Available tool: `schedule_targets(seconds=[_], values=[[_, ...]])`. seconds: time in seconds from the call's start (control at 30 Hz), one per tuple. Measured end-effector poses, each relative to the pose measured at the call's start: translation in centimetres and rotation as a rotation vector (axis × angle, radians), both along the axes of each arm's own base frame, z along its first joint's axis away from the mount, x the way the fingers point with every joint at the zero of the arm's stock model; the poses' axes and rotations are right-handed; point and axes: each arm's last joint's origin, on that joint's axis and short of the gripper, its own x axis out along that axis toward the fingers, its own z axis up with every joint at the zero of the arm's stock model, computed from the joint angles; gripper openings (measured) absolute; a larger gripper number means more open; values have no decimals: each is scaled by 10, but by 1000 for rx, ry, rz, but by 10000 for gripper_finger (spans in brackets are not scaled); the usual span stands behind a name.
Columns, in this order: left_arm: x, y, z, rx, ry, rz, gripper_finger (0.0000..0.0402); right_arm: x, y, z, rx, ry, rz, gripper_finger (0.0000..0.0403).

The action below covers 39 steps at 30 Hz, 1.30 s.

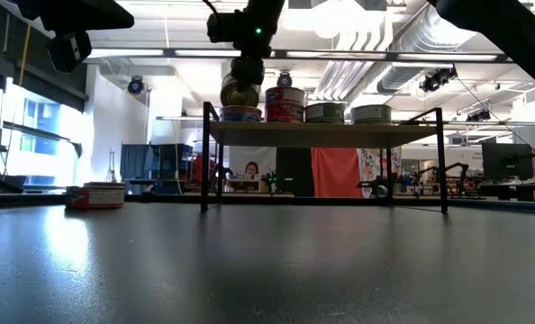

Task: Stack canned seafood by type on shelf
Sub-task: Stack the blue-pink tuna can on top of the blue pink tuna can on the shelf

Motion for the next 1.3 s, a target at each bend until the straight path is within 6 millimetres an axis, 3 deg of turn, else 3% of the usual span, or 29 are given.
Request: schedule_targets(seconds=[0.57, 1.07, 1.3], values=[[1, 0, -1, -4, 3, 4, 0, -1, 2, -2, 69, 5, 46, 205], [0, 0, -3, -2, 27, 9, 0, -3, 1, -3, 89, -41, -27, 206], [0, 0, -3, -2, 26, 9, 0, -3, 2, -8, 134, -14, 3, 259]])
